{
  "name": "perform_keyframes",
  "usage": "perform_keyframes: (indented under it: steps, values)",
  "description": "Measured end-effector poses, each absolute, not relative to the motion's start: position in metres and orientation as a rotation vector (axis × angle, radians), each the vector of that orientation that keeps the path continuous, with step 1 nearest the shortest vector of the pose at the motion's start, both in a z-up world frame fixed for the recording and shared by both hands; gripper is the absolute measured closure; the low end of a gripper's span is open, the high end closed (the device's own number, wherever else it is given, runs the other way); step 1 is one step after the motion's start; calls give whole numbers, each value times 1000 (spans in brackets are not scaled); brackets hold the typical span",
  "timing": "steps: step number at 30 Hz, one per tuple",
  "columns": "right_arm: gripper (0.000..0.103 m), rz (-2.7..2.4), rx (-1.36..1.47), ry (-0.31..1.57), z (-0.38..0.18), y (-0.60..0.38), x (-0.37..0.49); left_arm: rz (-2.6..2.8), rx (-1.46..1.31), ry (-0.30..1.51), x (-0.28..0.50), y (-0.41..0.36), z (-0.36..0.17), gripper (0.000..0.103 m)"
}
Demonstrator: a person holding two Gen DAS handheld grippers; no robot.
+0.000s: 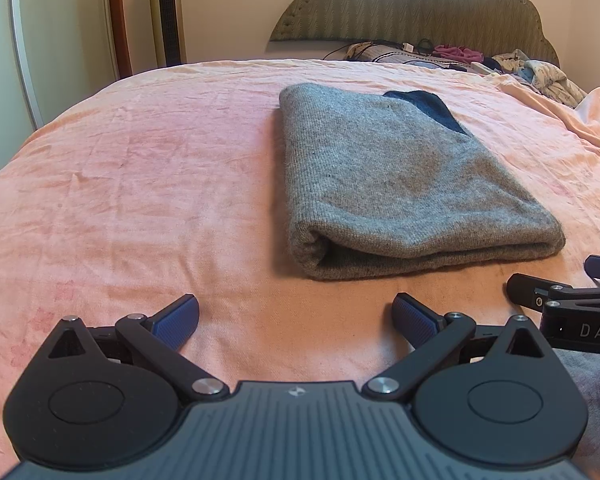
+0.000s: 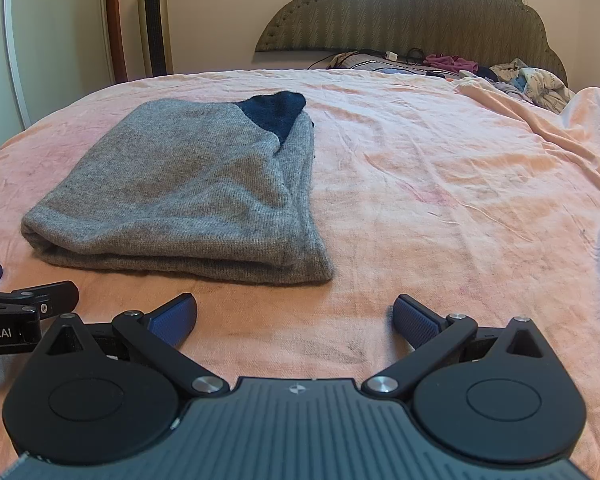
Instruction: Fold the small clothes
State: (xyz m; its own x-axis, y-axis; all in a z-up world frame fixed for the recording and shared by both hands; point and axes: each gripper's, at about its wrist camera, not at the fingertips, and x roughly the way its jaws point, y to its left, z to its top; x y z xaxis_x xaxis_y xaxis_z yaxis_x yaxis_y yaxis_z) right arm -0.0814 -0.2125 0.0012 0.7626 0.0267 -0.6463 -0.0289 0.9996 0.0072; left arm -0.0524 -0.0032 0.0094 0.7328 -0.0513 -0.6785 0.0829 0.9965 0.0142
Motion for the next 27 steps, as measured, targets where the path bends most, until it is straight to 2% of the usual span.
perform_keyframes:
  steps: [27]
  values:
    - [0, 30, -3, 702, 1, -212, -82, -44, 34, 731, -55, -8, 10, 0]
